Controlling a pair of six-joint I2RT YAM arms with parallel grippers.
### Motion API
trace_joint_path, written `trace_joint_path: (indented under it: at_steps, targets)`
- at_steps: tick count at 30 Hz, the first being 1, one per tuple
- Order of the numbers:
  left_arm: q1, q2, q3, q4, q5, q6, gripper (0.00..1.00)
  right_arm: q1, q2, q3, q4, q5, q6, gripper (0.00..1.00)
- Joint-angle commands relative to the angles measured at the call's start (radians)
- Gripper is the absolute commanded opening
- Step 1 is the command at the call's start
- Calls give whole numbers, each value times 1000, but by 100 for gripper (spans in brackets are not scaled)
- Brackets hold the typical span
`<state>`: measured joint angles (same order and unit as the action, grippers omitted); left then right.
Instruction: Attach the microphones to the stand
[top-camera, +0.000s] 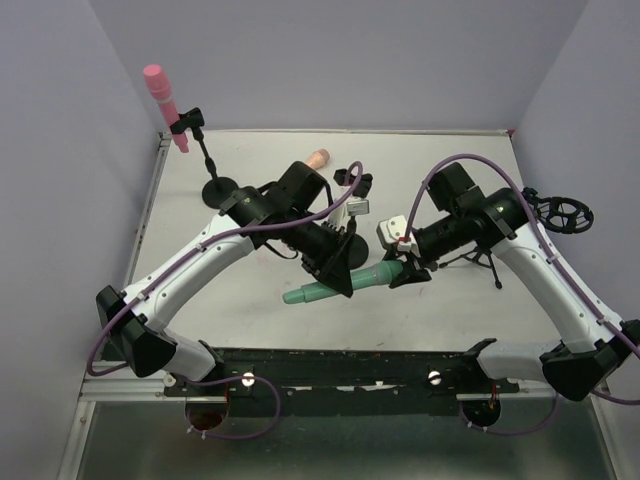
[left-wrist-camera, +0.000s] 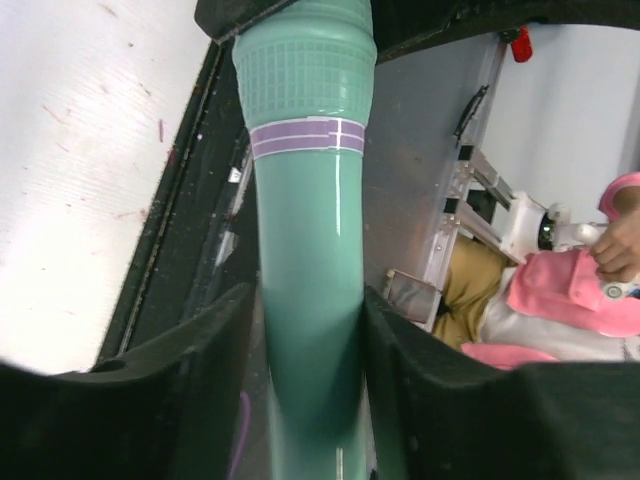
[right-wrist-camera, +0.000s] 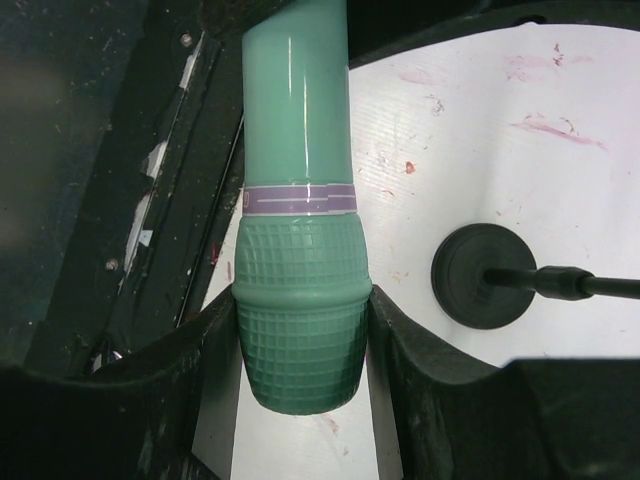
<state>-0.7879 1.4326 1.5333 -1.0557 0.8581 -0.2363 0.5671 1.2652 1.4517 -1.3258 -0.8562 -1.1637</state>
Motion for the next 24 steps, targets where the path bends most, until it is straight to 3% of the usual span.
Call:
trace_joint_path:
  at_steps: [1, 7, 9, 11, 14, 15, 19, 24]
  targets:
    - [-8, 2, -25, 13, 53, 9, 46, 14, 8, 13, 16, -37, 13, 23]
    - [-8, -15, -62, 31, 85, 2, 17, 16, 10, 21, 22, -38, 28, 27]
    - [-8, -32, -82, 51, 93, -9, 13, 16, 8, 25, 28, -50, 42, 30]
    - [-7, -55, -111, 86, 104, -27, 10, 16, 3, 30, 34, -64, 65, 44]
    - [-5, -106, -169, 152, 110, -63, 8, 17, -7, 41, 54, -81, 117, 84]
    - [-5, -135, -200, 178, 113, -70, 7, 16, -13, 45, 68, -81, 155, 89]
    - [1, -271, -330, 350, 91, -136, 6, 8, -27, 117, 114, -64, 288, 93]
    - [13, -495, -530, 623, -2, -260, 4, -105, -24, 234, 108, -170, 402, 96]
